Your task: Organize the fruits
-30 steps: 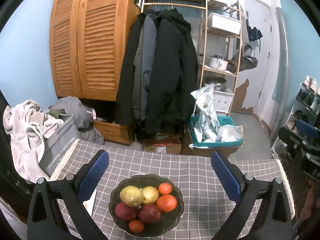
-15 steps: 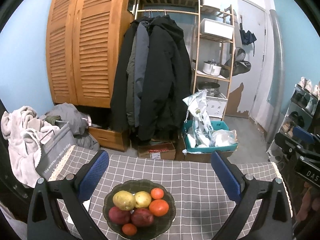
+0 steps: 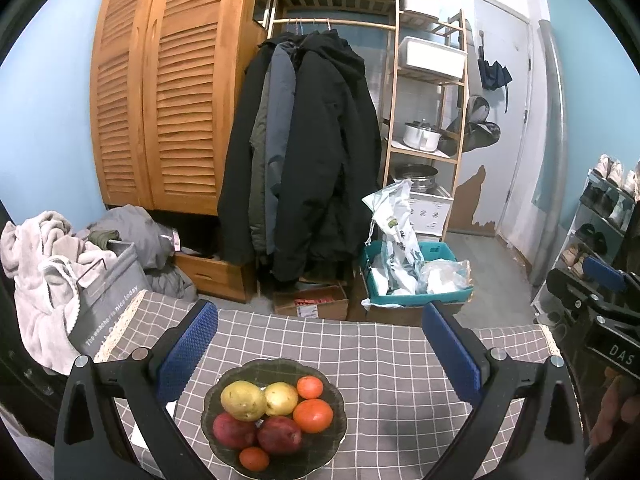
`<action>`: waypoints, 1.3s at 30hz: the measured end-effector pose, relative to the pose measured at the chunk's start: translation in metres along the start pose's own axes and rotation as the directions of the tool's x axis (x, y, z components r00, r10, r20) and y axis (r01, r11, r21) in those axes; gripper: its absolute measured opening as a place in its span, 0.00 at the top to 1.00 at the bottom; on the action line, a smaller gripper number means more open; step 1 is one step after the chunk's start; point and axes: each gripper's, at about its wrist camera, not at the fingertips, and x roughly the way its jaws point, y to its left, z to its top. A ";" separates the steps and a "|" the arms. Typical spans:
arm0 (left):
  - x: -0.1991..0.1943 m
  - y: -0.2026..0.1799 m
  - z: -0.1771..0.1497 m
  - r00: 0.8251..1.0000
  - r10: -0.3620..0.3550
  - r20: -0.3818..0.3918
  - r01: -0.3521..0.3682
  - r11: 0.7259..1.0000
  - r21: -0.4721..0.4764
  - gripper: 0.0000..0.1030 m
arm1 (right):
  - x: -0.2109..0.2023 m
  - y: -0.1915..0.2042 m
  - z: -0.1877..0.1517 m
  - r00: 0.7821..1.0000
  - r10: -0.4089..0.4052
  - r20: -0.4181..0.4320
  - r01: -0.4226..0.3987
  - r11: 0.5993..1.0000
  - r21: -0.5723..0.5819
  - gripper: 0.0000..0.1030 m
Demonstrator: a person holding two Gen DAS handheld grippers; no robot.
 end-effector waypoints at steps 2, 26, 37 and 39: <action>0.000 -0.001 0.001 1.000 0.002 0.001 -0.002 1.000 0.003 0.00 | 0.000 0.000 0.000 1.000 0.002 -0.001 -0.002 1.000 0.000 0.20; 0.000 -0.001 0.001 1.000 0.006 -0.001 -0.006 1.000 0.010 0.00 | 0.002 0.000 -0.005 1.000 0.003 -0.009 -0.003 1.000 -0.004 0.20; 0.001 0.006 -0.001 1.000 0.015 -0.014 -0.015 1.000 0.010 0.00 | 0.002 -0.001 -0.004 1.000 0.002 -0.010 -0.002 1.000 -0.004 0.20; 0.001 0.008 0.000 1.000 0.015 -0.018 -0.015 1.000 0.008 0.00 | 0.002 -0.001 -0.005 1.000 0.003 -0.010 -0.003 1.000 -0.005 0.20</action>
